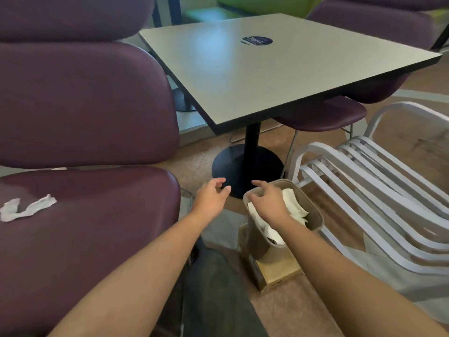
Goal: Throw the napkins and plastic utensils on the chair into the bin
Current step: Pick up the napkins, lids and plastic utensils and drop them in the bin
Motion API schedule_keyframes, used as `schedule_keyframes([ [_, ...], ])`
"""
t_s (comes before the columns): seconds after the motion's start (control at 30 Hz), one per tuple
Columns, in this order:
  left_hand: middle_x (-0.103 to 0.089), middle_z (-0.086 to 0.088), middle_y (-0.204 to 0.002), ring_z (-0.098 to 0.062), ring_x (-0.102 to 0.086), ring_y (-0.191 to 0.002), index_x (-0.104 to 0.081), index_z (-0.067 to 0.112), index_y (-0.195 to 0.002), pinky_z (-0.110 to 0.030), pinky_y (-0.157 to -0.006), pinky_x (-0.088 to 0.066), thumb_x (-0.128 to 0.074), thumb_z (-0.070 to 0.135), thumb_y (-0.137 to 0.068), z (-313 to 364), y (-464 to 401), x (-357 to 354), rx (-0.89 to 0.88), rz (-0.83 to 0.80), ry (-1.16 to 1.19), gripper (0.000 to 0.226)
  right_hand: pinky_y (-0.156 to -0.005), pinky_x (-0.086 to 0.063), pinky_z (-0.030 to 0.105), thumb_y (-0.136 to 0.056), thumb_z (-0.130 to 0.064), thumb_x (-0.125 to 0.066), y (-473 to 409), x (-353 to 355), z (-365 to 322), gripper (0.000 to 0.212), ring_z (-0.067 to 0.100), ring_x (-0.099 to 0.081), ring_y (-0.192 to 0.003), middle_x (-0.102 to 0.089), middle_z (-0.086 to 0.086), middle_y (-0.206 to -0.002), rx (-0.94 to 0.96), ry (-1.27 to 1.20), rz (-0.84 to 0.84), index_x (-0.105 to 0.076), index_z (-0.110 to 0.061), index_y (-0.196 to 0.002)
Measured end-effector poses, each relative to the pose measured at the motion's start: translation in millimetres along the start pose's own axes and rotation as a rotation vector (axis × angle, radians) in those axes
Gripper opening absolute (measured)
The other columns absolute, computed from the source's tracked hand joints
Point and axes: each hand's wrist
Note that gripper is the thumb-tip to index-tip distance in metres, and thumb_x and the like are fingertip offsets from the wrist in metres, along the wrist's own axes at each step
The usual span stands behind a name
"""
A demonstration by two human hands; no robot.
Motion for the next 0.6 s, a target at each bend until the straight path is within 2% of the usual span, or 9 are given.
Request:
schedule_keyframes([
  [0.17, -0.061, -0.002, -0.128, -0.021, -0.055, -0.119, -0.057, 0.022, -0.131, -0.041, -0.105, -0.042, -0.058, 0.04, -0.093, -28, 8, 82, 0.01, 0.129, -0.137, 0.042, -0.108, -0.036, 0.035, -0.093, -0.032, -0.06, 4, -46, -60, 0.047, 0.022, -0.046, -0.13, -0.053, 0.003, -0.14, 0.163, 0.065, -0.145, -0.053, -0.022, -0.138],
  [0.27, -0.061, -0.005, -0.126, -0.026, -0.055, -0.119, -0.059, 0.025, -0.128, -0.041, -0.104, -0.043, -0.058, 0.04, -0.092, -48, 18, 128, 0.037, 0.213, -0.202, 0.039, -0.108, -0.04, 0.036, -0.092, -0.032, -0.06, 9, -80, -94, 0.047, 0.022, -0.048, -0.128, -0.056, 0.006, -0.136, 0.22, 0.064, -0.225, -0.053, -0.021, -0.138],
  [0.37, -0.057, -0.004, -0.129, -0.027, -0.049, -0.121, -0.055, 0.027, -0.132, -0.041, -0.104, -0.041, -0.055, 0.042, -0.094, -71, 34, 175, 0.099, 0.269, -0.311, 0.041, -0.108, -0.041, 0.041, -0.09, -0.035, -0.06, 17, -117, -132, 0.049, 0.023, -0.045, -0.132, -0.057, 0.003, -0.136, 0.287, 0.078, -0.294, -0.054, -0.023, -0.137],
  [0.47, -0.054, -0.006, -0.132, -0.028, -0.044, -0.124, -0.053, 0.026, -0.135, -0.041, -0.104, -0.039, -0.054, 0.041, -0.095, -98, 46, 214, 0.158, 0.315, -0.378, 0.043, -0.115, -0.031, 0.038, -0.093, -0.035, -0.059, 27, -156, -165, 0.051, 0.021, -0.036, -0.139, -0.046, 0.002, -0.148, 0.369, 0.136, -0.372, -0.05, -0.022, -0.141],
  [0.6, -0.048, -0.005, -0.138, -0.026, -0.04, -0.13, -0.052, 0.029, -0.135, -0.043, -0.106, -0.038, -0.056, 0.042, -0.093, -141, 58, 260, 0.252, 0.381, -0.375, 0.044, -0.115, -0.025, 0.033, -0.094, -0.034, -0.056, 41, -209, -203, 0.049, 0.023, -0.03, -0.139, -0.047, 0.003, -0.146, 0.465, 0.206, -0.438, -0.048, -0.023, -0.142],
])
Point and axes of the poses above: each hand's wrist, its own y-axis away from the middle knuckle, its own x-axis out of the back of the hand, z = x × y
